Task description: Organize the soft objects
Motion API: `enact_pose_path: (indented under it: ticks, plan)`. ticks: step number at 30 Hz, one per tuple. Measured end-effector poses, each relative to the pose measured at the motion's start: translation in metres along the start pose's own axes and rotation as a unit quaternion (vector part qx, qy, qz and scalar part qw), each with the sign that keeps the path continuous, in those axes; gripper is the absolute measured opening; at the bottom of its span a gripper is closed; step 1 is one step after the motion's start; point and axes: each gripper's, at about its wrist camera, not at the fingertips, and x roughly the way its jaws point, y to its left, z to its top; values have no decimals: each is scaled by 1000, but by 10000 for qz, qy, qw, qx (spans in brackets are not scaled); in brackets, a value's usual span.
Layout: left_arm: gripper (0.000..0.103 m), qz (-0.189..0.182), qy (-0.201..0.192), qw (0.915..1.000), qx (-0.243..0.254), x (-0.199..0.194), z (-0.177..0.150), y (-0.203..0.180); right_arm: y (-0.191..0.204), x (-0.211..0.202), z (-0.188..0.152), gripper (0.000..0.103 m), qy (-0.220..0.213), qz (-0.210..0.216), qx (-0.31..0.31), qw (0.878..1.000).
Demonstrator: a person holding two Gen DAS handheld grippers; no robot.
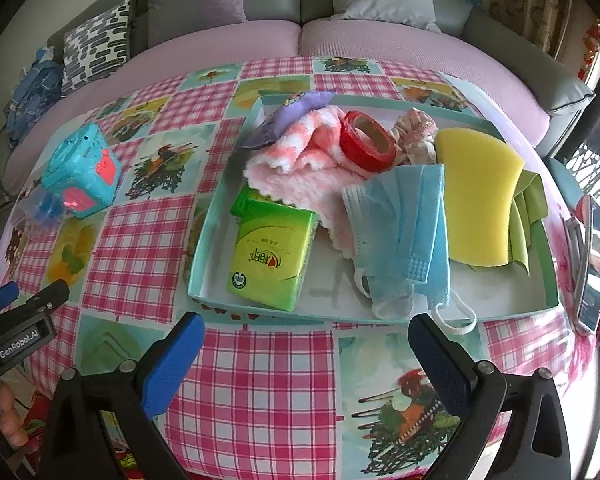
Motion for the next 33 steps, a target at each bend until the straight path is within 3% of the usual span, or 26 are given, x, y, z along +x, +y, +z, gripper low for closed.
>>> enact_pose_path:
  ticks: [33]
  plan:
    - [90, -142, 208, 9996, 148, 18, 3, -6, -5, 5, 1, 103, -72, -222, 8, 9997]
